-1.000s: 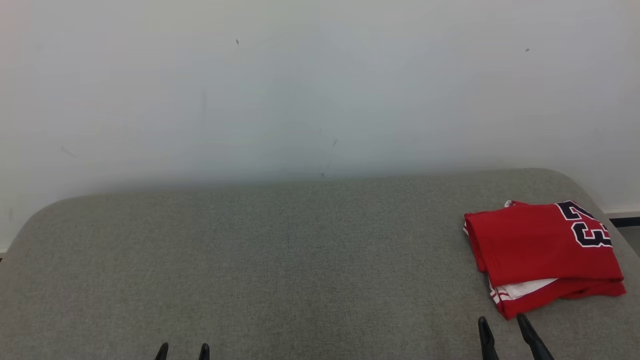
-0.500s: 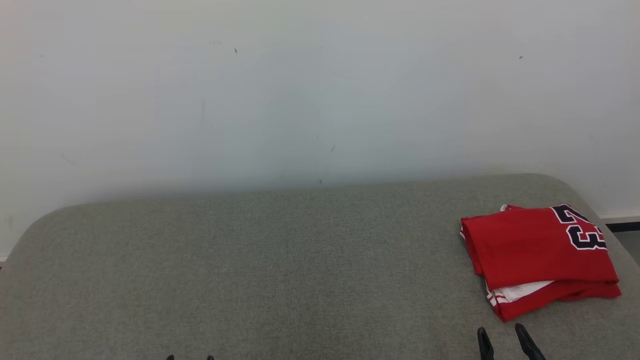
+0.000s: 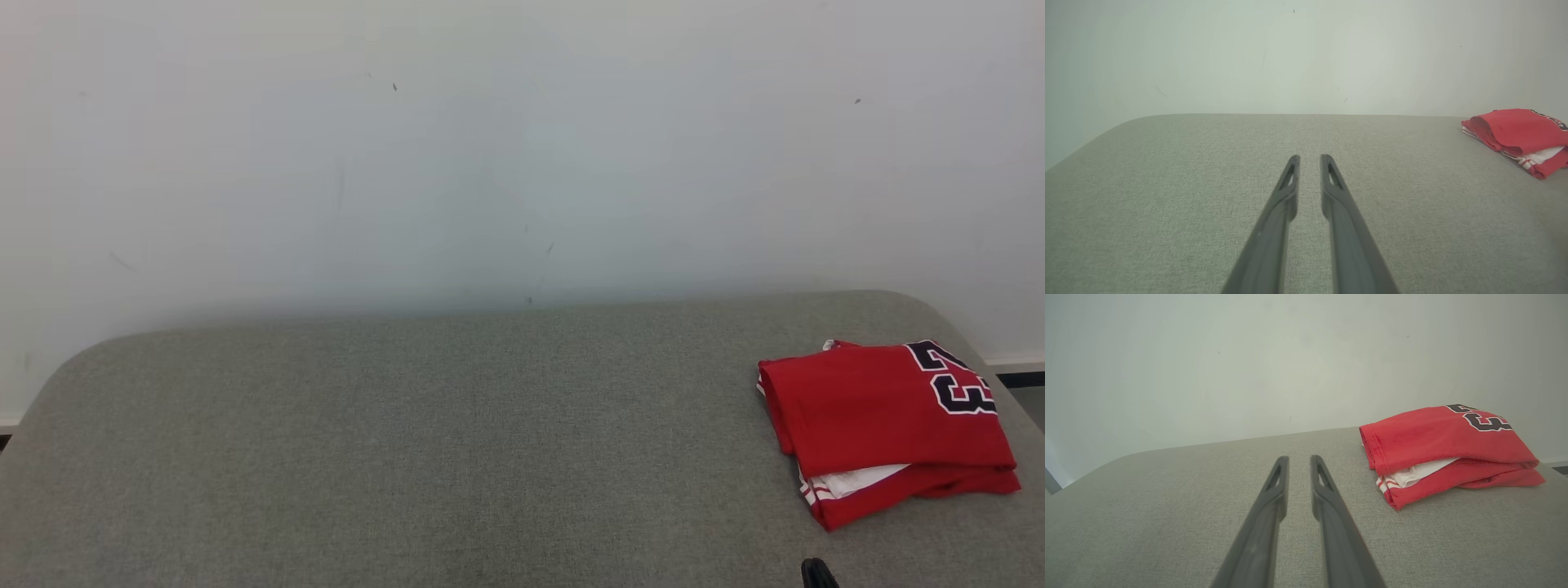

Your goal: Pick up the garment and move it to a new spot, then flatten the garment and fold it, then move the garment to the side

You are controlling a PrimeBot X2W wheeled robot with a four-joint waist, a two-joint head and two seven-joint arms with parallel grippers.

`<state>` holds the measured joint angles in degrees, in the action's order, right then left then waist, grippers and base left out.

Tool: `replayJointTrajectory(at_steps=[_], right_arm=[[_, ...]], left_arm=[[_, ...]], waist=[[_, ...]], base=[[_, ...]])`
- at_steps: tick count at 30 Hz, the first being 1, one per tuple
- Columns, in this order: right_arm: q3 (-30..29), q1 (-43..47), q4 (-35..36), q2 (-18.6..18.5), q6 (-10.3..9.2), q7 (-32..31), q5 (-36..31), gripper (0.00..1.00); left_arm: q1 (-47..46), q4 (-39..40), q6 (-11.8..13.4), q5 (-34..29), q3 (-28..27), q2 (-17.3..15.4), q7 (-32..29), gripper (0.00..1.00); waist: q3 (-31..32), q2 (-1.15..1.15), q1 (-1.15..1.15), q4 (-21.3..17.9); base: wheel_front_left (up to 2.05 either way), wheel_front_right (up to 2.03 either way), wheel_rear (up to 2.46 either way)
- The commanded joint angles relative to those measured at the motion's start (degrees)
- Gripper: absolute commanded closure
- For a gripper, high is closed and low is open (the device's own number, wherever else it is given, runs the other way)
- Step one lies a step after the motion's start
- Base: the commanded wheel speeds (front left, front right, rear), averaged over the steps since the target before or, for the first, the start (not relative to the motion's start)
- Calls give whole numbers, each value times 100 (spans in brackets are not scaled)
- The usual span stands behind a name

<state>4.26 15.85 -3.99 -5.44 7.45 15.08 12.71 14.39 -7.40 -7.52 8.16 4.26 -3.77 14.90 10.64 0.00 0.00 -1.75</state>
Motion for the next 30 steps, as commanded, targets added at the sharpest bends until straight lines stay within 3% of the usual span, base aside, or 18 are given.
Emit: replayJointTrajectory(at_steps=[1,4,30], right_arm=[[4,8,-54,1,0,-8,27,100],[10,3,-138,5,0,-35,120,100],[29,-1174,-819,90,1,-865,2825,100]], left_arm=[[1,-48,-1,27,-5,0,-10,100],[-1,-109,-2,123,-25,1,-32,100],[-198,237,17,3004,-619,32,-501,100]], waist=[[-2,0,0,1],[-9,0,0,3],[-244,0,0,41]], base=[[0,0,0],[0,0,0],[0,0,0]])
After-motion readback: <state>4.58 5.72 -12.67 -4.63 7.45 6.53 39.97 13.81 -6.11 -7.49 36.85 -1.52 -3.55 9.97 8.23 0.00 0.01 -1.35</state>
